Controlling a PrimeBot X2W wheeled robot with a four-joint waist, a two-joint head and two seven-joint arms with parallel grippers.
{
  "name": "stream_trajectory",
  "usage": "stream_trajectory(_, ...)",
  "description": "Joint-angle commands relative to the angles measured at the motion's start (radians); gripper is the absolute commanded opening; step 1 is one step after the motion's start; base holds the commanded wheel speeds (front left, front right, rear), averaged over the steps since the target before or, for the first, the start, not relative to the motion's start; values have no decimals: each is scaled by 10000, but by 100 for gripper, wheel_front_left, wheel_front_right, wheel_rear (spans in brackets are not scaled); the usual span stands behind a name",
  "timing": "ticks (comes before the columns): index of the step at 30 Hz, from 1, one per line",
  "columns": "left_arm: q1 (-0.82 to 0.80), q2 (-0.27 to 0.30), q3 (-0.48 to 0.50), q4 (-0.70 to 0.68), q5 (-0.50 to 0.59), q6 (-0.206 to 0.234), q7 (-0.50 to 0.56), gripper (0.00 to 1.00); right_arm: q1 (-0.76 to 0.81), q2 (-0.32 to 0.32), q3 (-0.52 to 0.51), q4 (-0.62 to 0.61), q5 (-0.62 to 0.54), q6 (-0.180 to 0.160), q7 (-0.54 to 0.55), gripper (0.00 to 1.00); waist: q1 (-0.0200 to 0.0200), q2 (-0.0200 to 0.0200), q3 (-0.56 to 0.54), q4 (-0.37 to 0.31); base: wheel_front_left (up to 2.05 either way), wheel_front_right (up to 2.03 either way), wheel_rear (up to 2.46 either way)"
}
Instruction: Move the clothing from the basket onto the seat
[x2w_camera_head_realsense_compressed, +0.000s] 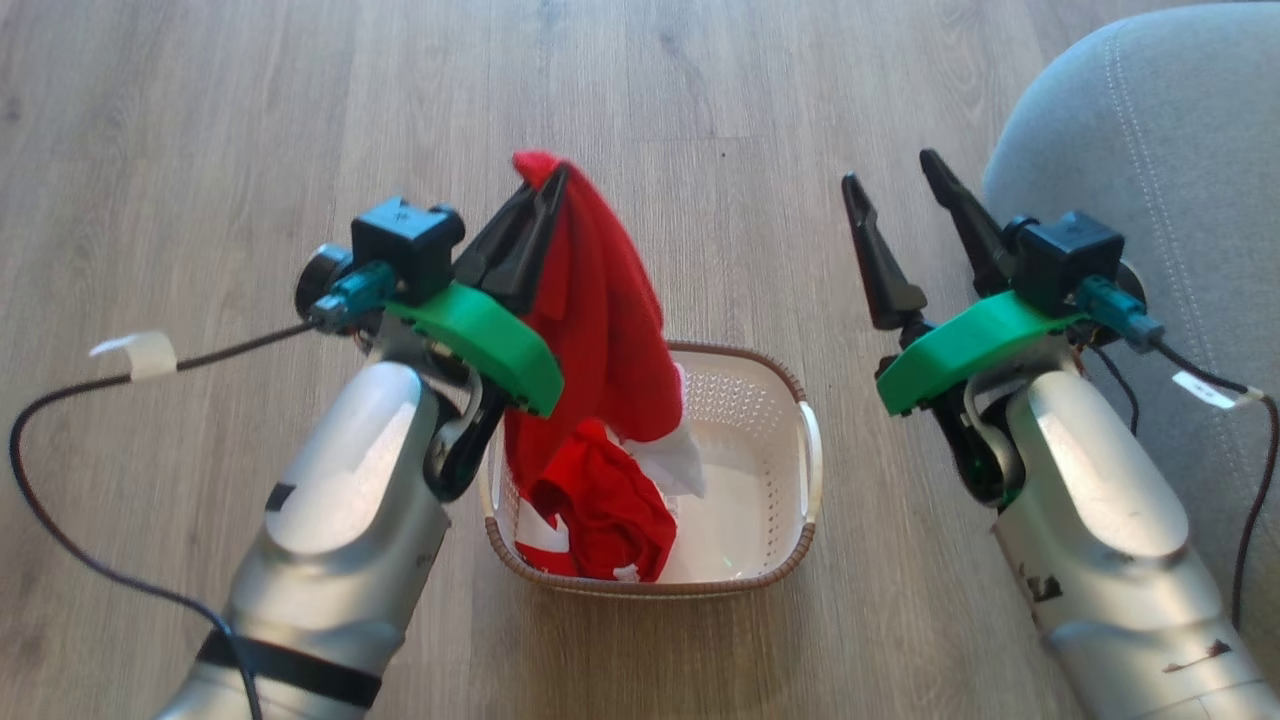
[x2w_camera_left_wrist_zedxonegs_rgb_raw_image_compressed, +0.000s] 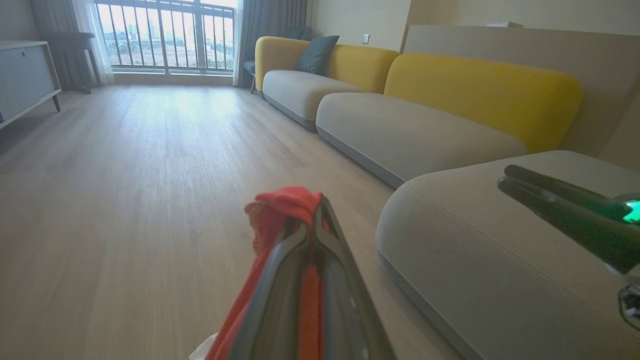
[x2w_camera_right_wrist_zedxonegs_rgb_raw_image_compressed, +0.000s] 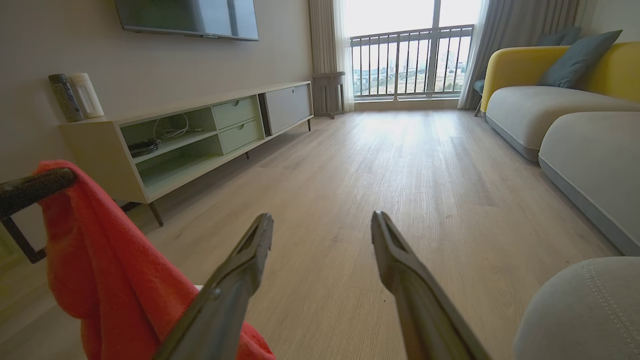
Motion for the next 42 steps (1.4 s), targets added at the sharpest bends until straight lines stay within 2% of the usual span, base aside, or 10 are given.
stream_trajectory(1, -732, 175, 235, -602, 24, -13, -97, 0, -9, 133, 196, -268, 82, -2, -65, 100, 1, 0, -67, 8, 0, 0, 0)
stream_trajectory(11, -1497, 150, -249, -1489, -84, -13, -97, 0, 151, 184, 382, -185, 163, -2, -65, 100, 1, 0, -257, 5, 0, 0, 0)
stream_trajectory(34, -2086, 114, -780, -1792, -340, -13, -97, 0, 123, 222, 590, -145, 251, -2, -65, 100, 1, 0, -189, -38, 0, 0, 0)
stream_trajectory(37, -2103, 114, -832, -1820, -362, -13, -97, 0, 45, 254, 800, -362, 303, -2, -65, 100, 1, 0, -141, -28, 0, 0, 0)
stream_trajectory(42, -2102, 113, -930, -1835, -395, -12, -97, 0, -209, 258, 1752, -1228, 645, -2, -65, 100, 1, 0, -96, -27, 0, 0, 0)
